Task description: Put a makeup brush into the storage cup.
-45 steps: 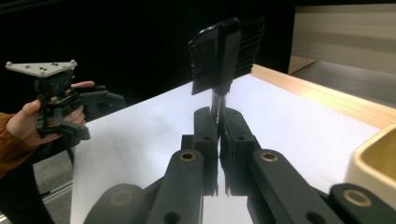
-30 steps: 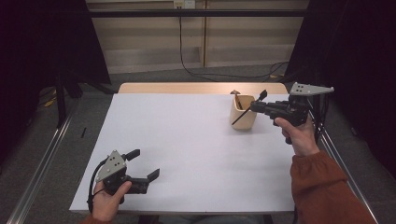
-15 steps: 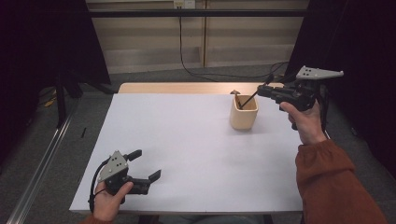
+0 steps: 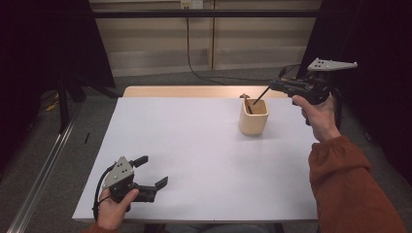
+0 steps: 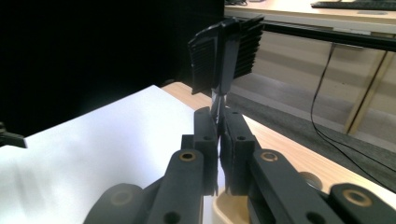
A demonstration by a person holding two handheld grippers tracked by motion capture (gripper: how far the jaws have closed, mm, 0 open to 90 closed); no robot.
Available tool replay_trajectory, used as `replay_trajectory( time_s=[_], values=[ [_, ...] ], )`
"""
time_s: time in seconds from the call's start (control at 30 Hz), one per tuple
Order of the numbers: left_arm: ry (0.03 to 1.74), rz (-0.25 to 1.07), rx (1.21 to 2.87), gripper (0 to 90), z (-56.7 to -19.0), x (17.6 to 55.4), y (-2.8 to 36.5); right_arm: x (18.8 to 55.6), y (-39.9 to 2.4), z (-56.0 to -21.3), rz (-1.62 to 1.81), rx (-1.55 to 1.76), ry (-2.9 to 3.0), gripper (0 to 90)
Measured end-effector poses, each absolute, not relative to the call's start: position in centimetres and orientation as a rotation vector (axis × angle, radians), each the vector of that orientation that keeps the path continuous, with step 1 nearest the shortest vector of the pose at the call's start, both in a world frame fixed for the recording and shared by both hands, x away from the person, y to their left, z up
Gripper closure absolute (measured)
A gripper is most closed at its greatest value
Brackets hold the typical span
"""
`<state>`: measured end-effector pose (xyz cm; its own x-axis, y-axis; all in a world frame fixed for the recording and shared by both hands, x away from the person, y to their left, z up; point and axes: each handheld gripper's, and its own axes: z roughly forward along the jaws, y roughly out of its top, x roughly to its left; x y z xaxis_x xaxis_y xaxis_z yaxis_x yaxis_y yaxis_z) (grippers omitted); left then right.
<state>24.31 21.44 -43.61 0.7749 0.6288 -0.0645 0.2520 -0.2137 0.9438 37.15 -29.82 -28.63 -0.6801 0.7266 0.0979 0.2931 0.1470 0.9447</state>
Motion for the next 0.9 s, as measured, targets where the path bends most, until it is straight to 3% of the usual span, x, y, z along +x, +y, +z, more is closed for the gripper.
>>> replay_trajectory(
  time_s=[0.9],
  values=[
    [0.687, 0.402, 1.793, 2.6, -43.6, 24.4, 21.6, 39.7, -29.6, -32.2, 1.371, 1.071, 2.112, 85.8]
  ],
)
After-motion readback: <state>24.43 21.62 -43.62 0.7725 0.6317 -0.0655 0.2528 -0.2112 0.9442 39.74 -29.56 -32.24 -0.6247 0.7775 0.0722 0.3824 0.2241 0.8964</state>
